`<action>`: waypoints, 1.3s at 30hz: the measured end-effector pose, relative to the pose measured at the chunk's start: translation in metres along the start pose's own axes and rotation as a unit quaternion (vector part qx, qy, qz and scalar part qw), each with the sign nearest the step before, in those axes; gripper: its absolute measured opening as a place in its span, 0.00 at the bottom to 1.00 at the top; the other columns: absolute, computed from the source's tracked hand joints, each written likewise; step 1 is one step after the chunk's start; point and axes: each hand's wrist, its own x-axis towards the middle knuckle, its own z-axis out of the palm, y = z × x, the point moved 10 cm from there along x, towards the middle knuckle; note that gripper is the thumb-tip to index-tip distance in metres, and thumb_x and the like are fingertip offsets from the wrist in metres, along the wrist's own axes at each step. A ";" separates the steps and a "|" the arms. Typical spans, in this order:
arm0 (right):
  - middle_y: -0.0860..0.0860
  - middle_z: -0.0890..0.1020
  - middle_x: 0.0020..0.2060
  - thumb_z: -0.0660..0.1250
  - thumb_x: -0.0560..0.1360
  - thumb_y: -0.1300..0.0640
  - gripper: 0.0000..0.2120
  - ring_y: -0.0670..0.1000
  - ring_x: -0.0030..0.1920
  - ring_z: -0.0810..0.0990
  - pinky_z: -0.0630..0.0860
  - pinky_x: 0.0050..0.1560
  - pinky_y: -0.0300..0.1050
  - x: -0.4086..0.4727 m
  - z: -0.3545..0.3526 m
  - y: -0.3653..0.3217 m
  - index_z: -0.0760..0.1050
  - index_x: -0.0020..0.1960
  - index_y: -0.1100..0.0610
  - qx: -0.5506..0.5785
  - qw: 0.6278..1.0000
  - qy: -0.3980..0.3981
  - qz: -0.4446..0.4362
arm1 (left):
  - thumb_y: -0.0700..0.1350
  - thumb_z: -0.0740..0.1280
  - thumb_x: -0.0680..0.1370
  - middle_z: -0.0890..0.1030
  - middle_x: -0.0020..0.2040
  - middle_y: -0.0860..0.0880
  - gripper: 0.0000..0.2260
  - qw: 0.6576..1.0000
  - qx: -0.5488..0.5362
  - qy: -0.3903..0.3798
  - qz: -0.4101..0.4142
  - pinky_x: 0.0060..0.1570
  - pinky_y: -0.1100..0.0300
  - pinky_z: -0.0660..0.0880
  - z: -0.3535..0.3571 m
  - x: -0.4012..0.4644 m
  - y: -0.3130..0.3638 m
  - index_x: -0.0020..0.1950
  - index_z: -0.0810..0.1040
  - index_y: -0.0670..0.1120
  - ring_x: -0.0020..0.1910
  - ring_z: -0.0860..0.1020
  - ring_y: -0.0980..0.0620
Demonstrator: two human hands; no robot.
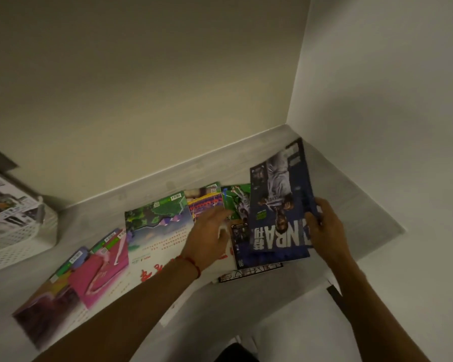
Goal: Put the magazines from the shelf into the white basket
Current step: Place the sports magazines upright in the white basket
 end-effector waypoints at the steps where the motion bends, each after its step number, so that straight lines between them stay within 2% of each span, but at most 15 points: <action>1: 0.46 0.83 0.42 0.59 0.81 0.49 0.14 0.42 0.37 0.84 0.80 0.35 0.35 0.005 -0.007 -0.028 0.67 0.66 0.47 -0.057 0.996 -0.019 -0.066 | 0.38 0.66 0.77 0.68 0.75 0.45 0.25 0.998 0.013 0.045 0.053 0.76 0.53 0.60 -0.023 0.008 0.021 0.74 0.70 0.48 0.75 0.64 0.44; 3: 0.46 0.83 0.38 0.60 0.81 0.50 0.14 0.41 0.33 0.82 0.75 0.32 0.31 0.010 -0.011 -0.090 0.70 0.66 0.48 -0.180 0.964 -0.047 -0.192 | 0.43 0.67 0.76 0.62 0.78 0.42 0.29 0.977 0.087 0.124 0.152 0.76 0.47 0.58 -0.065 0.018 0.067 0.77 0.64 0.49 0.77 0.59 0.41; 5: 0.52 0.85 0.40 0.63 0.80 0.53 0.13 0.50 0.35 0.81 0.74 0.36 0.40 0.010 -0.004 -0.148 0.75 0.64 0.52 -0.276 0.913 -0.058 -0.295 | 0.55 0.67 0.75 0.54 0.81 0.41 0.37 0.944 0.207 0.159 0.200 0.77 0.38 0.53 -0.091 0.025 0.102 0.80 0.55 0.50 0.80 0.50 0.38; 8: 0.53 0.86 0.47 0.68 0.77 0.51 0.11 0.53 0.44 0.82 0.74 0.45 0.43 -0.002 0.025 -0.220 0.81 0.57 0.52 -0.305 0.860 -0.110 -0.395 | 0.65 0.64 0.73 0.60 0.79 0.41 0.39 0.922 0.332 0.085 0.182 0.75 0.36 0.55 -0.103 0.041 0.102 0.80 0.55 0.52 0.79 0.57 0.38; 11: 0.51 0.86 0.42 0.73 0.72 0.48 0.09 0.54 0.41 0.82 0.77 0.42 0.47 -0.020 0.063 -0.270 0.84 0.49 0.50 -0.323 0.805 -0.129 -0.481 | 0.56 0.64 0.80 0.80 0.65 0.44 0.22 0.984 0.109 -0.123 0.063 0.61 0.51 0.74 -0.092 0.035 0.045 0.73 0.70 0.53 0.62 0.78 0.42; 13: 0.47 0.85 0.41 0.75 0.69 0.46 0.11 0.48 0.40 0.81 0.77 0.42 0.42 -0.022 0.078 -0.288 0.83 0.48 0.50 -0.245 0.827 -0.127 -0.490 | 0.50 0.64 0.82 0.82 0.60 0.44 0.15 0.987 -0.063 -0.150 0.003 0.56 0.52 0.76 -0.093 0.016 0.018 0.67 0.77 0.48 0.56 0.80 0.44; 16: 0.43 0.82 0.52 0.74 0.71 0.44 0.18 0.41 0.49 0.80 0.75 0.49 0.31 0.002 0.088 -0.280 0.76 0.59 0.45 -0.008 0.923 -0.122 -0.364 | 0.44 0.64 0.82 0.83 0.58 0.45 0.13 0.988 -0.137 -0.045 -0.053 0.53 0.55 0.76 -0.115 -0.014 -0.028 0.64 0.79 0.44 0.54 0.80 0.48; 18: 0.46 0.78 0.61 0.66 0.76 0.40 0.20 0.43 0.54 0.79 0.76 0.53 0.37 0.022 0.104 -0.245 0.70 0.65 0.45 0.049 0.967 -0.085 -0.234 | 0.43 0.65 0.81 0.84 0.56 0.46 0.11 0.971 -0.214 0.020 -0.106 0.53 0.56 0.76 -0.128 -0.040 -0.067 0.62 0.80 0.44 0.53 0.81 0.49; 20: 0.53 0.76 0.65 0.59 0.77 0.35 0.26 0.52 0.57 0.79 0.76 0.53 0.46 0.030 0.143 -0.185 0.69 0.68 0.50 0.149 0.982 -0.120 0.000 | 0.44 0.66 0.81 0.85 0.55 0.47 0.10 0.940 -0.288 0.083 -0.161 0.53 0.53 0.79 -0.146 -0.068 -0.104 0.60 0.81 0.45 0.52 0.83 0.49; 22: 0.58 0.79 0.62 0.59 0.75 0.32 0.31 0.60 0.58 0.80 0.77 0.54 0.53 -0.009 0.220 -0.149 0.72 0.68 0.53 0.299 0.882 -0.302 0.202 | 0.44 0.67 0.80 0.86 0.53 0.47 0.08 0.906 -0.352 0.133 -0.192 0.52 0.53 0.80 -0.165 -0.095 -0.137 0.57 0.83 0.48 0.50 0.84 0.50; 24: 0.56 0.80 0.63 0.61 0.77 0.35 0.28 0.60 0.61 0.79 0.75 0.61 0.58 -0.054 0.279 -0.160 0.74 0.68 0.53 0.385 0.783 -0.436 0.221 | 0.44 0.67 0.80 0.87 0.49 0.48 0.06 0.877 -0.405 0.151 -0.210 0.45 0.57 0.82 -0.183 -0.117 -0.164 0.53 0.84 0.50 0.45 0.85 0.52; 26: 0.52 0.81 0.62 0.63 0.79 0.44 0.21 0.56 0.62 0.80 0.78 0.57 0.55 -0.074 0.317 -0.179 0.75 0.68 0.51 0.391 0.784 -0.450 0.171 | 0.44 0.67 0.80 0.87 0.46 0.51 0.07 0.864 -0.417 0.176 -0.222 0.41 0.61 0.80 -0.208 -0.137 -0.192 0.51 0.85 0.53 0.42 0.84 0.54; 30: 0.51 0.85 0.53 0.63 0.81 0.56 0.09 0.56 0.54 0.84 0.82 0.43 0.49 -0.084 0.365 -0.233 0.79 0.56 0.48 0.238 0.885 -0.400 -0.008 | 0.43 0.67 0.79 0.85 0.58 0.46 0.13 0.833 -0.428 0.245 -0.250 0.56 0.52 0.78 -0.257 -0.181 -0.260 0.63 0.80 0.46 0.56 0.83 0.45; 34: 0.54 0.85 0.50 0.63 0.81 0.59 0.06 0.55 0.48 0.85 0.83 0.43 0.55 -0.103 0.411 -0.298 0.77 0.52 0.50 0.143 0.904 -0.383 -0.127 | 0.38 0.68 0.78 0.84 0.59 0.44 0.14 0.827 -0.424 0.268 -0.252 0.57 0.48 0.79 -0.297 -0.219 -0.316 0.64 0.78 0.43 0.57 0.82 0.42; 39: 0.54 0.84 0.40 0.63 0.81 0.57 0.05 0.53 0.38 0.83 0.80 0.37 0.51 -0.132 0.468 -0.373 0.74 0.50 0.58 -0.011 0.903 -0.299 -0.308 | 0.37 0.72 0.76 0.84 0.57 0.46 0.16 0.863 -0.288 0.324 -0.259 0.56 0.50 0.80 -0.356 -0.245 -0.363 0.64 0.78 0.44 0.55 0.82 0.47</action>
